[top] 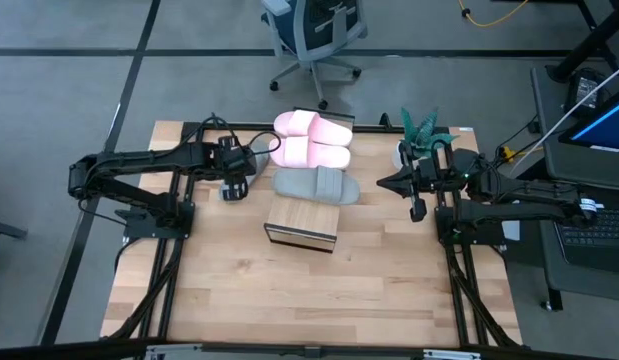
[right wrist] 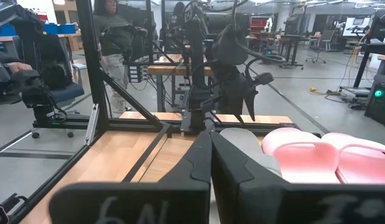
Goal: Pick and place slides into the shelf
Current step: Put the gray slipper on the shelf
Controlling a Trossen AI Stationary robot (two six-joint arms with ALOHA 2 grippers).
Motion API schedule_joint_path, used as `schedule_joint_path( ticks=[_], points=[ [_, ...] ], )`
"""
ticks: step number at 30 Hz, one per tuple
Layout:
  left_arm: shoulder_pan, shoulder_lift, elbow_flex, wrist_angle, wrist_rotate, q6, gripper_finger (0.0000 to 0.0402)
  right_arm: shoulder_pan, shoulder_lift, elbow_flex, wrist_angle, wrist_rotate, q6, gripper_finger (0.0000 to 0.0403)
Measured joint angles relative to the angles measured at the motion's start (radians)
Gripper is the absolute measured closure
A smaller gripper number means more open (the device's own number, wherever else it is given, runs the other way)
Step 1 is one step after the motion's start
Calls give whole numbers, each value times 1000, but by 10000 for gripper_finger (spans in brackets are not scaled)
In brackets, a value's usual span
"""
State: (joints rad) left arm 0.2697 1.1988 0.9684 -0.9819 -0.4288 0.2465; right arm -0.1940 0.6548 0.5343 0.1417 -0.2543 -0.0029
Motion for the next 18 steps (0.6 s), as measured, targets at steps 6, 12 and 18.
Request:
schedule_joint_path(
  ticks=[6,12,18],
  points=[
    [0,0,-1,13,-2,-1,308,0,0,0,-1,0,-6,398],
    [0,25,-1,58,27,-39,329,0,0,0,-2,0,-29,398],
    [1,96,-1,57,20,-27,336,0,0,0,-4,0,-31,398]
  ],
)
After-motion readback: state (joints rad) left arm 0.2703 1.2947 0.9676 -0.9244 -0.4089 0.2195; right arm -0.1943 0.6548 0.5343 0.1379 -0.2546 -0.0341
